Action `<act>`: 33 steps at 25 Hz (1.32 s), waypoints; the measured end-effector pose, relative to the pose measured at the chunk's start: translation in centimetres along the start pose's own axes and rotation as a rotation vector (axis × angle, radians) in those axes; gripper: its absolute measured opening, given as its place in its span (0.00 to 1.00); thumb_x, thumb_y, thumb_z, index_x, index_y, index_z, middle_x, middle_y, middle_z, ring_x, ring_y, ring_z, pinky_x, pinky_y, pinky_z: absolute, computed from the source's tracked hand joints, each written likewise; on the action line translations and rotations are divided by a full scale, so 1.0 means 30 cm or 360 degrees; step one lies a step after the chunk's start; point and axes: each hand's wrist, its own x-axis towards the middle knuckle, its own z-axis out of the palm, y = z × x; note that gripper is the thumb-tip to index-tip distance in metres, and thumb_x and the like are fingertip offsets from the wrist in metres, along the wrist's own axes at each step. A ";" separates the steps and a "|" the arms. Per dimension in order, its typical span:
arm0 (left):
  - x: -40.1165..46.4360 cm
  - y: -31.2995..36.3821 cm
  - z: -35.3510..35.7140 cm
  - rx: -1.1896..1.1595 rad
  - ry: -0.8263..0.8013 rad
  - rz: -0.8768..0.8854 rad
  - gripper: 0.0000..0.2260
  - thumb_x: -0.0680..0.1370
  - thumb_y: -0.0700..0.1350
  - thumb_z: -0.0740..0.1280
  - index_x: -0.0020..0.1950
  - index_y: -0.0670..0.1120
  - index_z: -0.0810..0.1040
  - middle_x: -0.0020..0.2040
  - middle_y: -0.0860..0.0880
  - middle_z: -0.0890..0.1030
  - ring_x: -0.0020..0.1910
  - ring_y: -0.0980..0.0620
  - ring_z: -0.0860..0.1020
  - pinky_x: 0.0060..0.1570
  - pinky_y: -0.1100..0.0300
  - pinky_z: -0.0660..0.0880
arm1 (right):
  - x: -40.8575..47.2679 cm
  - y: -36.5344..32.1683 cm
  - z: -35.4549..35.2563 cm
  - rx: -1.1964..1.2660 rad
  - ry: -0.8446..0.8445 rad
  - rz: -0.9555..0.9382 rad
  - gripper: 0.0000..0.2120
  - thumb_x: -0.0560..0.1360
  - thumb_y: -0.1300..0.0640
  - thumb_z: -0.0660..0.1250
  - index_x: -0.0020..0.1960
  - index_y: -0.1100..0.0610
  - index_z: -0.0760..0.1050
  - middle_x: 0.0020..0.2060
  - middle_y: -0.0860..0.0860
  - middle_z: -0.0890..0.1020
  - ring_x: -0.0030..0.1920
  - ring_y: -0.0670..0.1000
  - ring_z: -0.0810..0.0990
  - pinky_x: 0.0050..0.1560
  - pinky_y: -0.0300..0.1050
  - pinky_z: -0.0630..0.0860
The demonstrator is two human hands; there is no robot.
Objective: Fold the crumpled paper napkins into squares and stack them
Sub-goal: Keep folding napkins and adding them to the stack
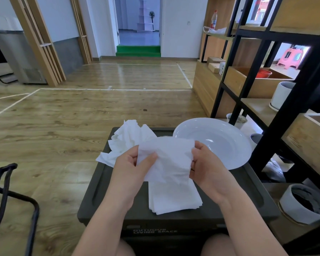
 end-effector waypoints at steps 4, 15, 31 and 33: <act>-0.018 0.018 0.001 -0.0084 -0.0091 0.0121 0.10 0.70 0.48 0.74 0.51 0.52 0.84 0.50 0.48 0.85 0.52 0.48 0.83 0.51 0.52 0.78 | -0.002 0.011 0.006 -0.0208 0.0097 0.0052 0.39 0.61 0.46 0.75 0.68 0.36 0.62 0.65 0.49 0.71 0.62 0.51 0.76 0.57 0.51 0.77; 0.014 0.147 -0.061 -0.0723 -0.0659 -0.0096 0.18 0.69 0.46 0.72 0.59 0.45 0.82 0.55 0.44 0.83 0.53 0.46 0.82 0.47 0.54 0.80 | 0.042 -0.002 0.120 0.0138 -0.0574 0.0280 0.40 0.65 0.41 0.74 0.71 0.57 0.69 0.70 0.60 0.69 0.71 0.62 0.65 0.73 0.62 0.57; -0.112 0.019 0.099 0.0643 0.0292 0.0605 0.36 0.66 0.61 0.73 0.70 0.70 0.59 0.71 0.69 0.60 0.70 0.65 0.63 0.61 0.64 0.66 | 0.017 -0.003 0.117 -0.0050 0.0239 -0.0299 0.12 0.75 0.58 0.67 0.57 0.51 0.80 0.50 0.52 0.85 0.50 0.53 0.84 0.42 0.48 0.81; -0.081 0.031 0.091 0.0626 0.0353 0.0635 0.28 0.70 0.53 0.72 0.67 0.68 0.65 0.65 0.68 0.70 0.64 0.69 0.68 0.57 0.68 0.70 | 0.006 -0.002 0.120 -0.0145 0.0213 -0.0335 0.10 0.72 0.57 0.68 0.49 0.44 0.82 0.48 0.50 0.85 0.50 0.52 0.84 0.45 0.51 0.81</act>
